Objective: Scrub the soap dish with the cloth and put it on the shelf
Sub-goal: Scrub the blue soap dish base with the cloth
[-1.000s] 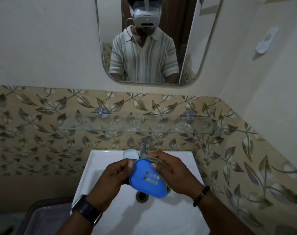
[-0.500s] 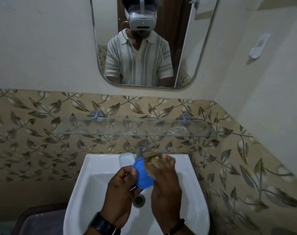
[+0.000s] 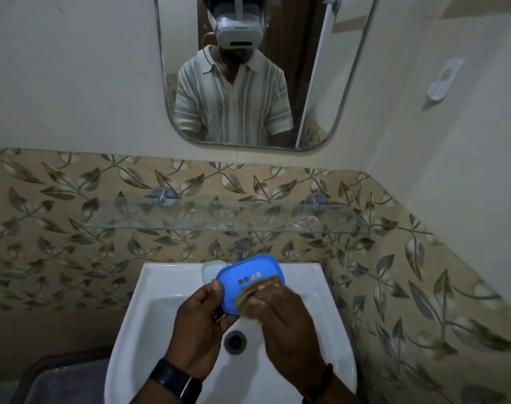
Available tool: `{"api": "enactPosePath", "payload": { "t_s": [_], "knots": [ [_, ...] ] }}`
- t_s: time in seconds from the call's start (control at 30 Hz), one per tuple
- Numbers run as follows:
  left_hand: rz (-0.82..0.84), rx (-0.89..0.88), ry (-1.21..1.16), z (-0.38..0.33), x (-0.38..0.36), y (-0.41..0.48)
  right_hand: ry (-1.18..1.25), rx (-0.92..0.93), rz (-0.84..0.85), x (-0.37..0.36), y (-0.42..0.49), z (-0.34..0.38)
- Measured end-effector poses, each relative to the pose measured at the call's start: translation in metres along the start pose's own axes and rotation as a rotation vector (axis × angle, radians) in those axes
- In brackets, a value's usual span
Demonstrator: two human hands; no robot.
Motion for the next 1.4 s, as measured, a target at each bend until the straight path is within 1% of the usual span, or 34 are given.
{"api": "enactPosePath", "payload": {
  "t_s": [0.07, 0.13, 0.2, 0.23, 0.3, 0.33, 0.37, 0.4, 0.43, 0.5, 0.57, 0.63, 0.73, 0.83, 0.9, 0.93, 1.0, 1.07, 1.13, 1.23, 1.3, 1.4],
  "knots": [
    [0.031, -0.016, 0.023, -0.003, -0.002, 0.003, -0.04, -0.136, -0.068, 0.008, 0.004, -0.019],
    [0.043, -0.034, 0.037, -0.007, -0.003, 0.006, -0.062, -0.202, -0.07, 0.011, 0.006, -0.025],
    [0.055, -0.063, 0.04, -0.01, -0.004, 0.008, -0.012, -0.275, -0.061, 0.013, 0.007, -0.026],
    [0.061, -0.085, 0.035, -0.012, -0.005, 0.01, 0.047, -0.372, -0.094, 0.016, 0.005, -0.033],
    [0.077, -0.164, 0.054, -0.021, -0.003, 0.014, 0.226, -0.704, -0.16, 0.016, -0.009, -0.062],
    [0.093, -0.214, 0.104, -0.027, -0.002, 0.015, 0.363, -0.868, -0.129, 0.008, -0.018, -0.077],
    [0.114, -0.257, 0.185, -0.032, -0.001, 0.016, 0.509, -0.987, -0.07, -0.001, -0.024, -0.087],
    [0.142, -0.302, 0.262, -0.037, -0.001, 0.016, 0.642, -1.048, 0.001, -0.009, -0.024, -0.089],
    [0.198, -0.345, 0.335, -0.042, -0.004, 0.016, 0.769, -1.068, 0.072, -0.015, -0.022, -0.087],
    [0.324, -0.411, 0.51, -0.05, -0.009, 0.017, 0.948, -1.071, 0.178, -0.019, -0.012, -0.078],
    [0.484, -0.455, 0.674, -0.05, -0.014, 0.015, 0.994, -1.096, 0.237, -0.022, -0.008, -0.075],
    [0.554, -0.545, 0.788, -0.055, -0.013, 0.012, 0.964, -1.092, 0.272, -0.026, -0.007, -0.073],
    [0.592, -0.706, 0.889, -0.067, -0.009, 0.004, 0.907, -1.05, 0.322, -0.033, -0.003, -0.063],
    [0.654, -0.833, 0.986, -0.077, -0.007, -0.004, 0.74, -0.944, 0.37, -0.039, 0.002, -0.052],
    [0.632, -0.86, 1.062, -0.081, 0.003, -0.004, 0.615, -0.87, 0.388, -0.044, 0.005, -0.045],
    [0.587, -0.845, 1.072, -0.083, 0.011, -0.003, 0.583, -0.849, 0.388, -0.048, 0.006, -0.042],
    [0.444, -0.812, 1.038, -0.091, 0.03, -0.002, 0.571, -0.833, 0.382, -0.06, 0.008, -0.034],
    [0.357, -0.799, 0.969, -0.096, 0.044, -0.005, 0.566, -0.85, 0.378, -0.074, 0.008, -0.029],
    [0.342, -0.799, 0.963, -0.096, 0.053, -0.009, 0.544, -0.855, 0.38, -0.087, 0.007, -0.024],
    [0.277, -0.816, 1.108, -0.101, 0.069, -0.007, 0.503, -0.835, 0.4, -0.103, 0.004, -0.017],
    [0.257, -0.859, 1.221, -0.107, 0.072, -0.006, 0.48, -0.826, 0.398, -0.109, 0.003, -0.014],
    [0.343, -0.906, 1.37, -0.106, 0.063, -0.005, 0.457, -0.824, 0.394, -0.112, 0.001, -0.015]
  ]
}}
Point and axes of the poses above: each hand's wrist, its own y-axis towards the middle knuckle, its own x-axis out of the back of the hand, z = x × y, the point moved 9 cm from there along y, towards the middle knuckle, and after that the axes turned 11 degrees about -x, right-handed, at the moved point
